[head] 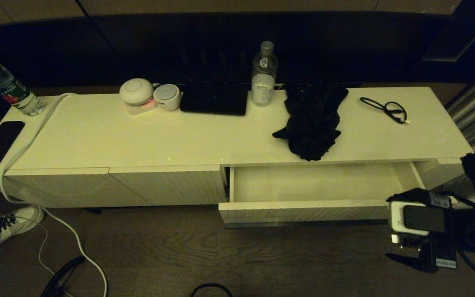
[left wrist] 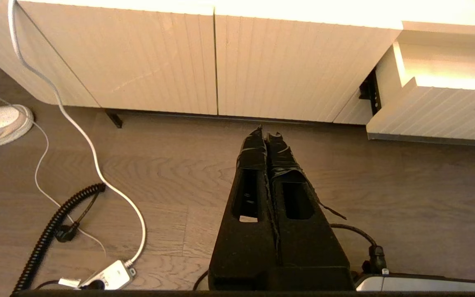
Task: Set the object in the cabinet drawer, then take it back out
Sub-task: Open the drawer
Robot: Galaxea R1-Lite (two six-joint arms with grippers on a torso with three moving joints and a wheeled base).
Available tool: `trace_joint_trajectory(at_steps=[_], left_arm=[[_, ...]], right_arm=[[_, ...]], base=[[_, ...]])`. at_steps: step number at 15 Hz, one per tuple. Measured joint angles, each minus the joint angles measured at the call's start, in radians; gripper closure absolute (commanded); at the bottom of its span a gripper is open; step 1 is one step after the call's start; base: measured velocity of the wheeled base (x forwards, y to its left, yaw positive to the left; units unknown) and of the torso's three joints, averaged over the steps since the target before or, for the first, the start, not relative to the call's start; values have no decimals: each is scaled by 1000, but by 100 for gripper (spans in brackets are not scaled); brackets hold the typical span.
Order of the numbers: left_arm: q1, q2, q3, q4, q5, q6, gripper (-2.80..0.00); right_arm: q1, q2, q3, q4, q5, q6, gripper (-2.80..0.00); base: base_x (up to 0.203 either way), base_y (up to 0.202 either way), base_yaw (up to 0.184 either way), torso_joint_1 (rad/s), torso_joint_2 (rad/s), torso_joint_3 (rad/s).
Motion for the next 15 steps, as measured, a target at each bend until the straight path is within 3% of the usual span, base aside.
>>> trace_joint_trajectory(at_steps=[2,3,6,15], left_arm=[[0,0,0,0,0,-1,0],[0,0,0,0,0,0,0],[0,0,0,0,0,0,0],[0,0,0,0,0,-1,0]], right_arm=[[15,38,-110,104,-8,24,-280],[23,61,-156,144,-10,31,0],[58,125,-257,231,-10,60,0],[75,314,-410,227,-40,70,0]], base=[[0,0,0,0,0,0],[0,0,0,0,0,0],[0,0,0,0,0,0],[0,0,0,0,0,0]])
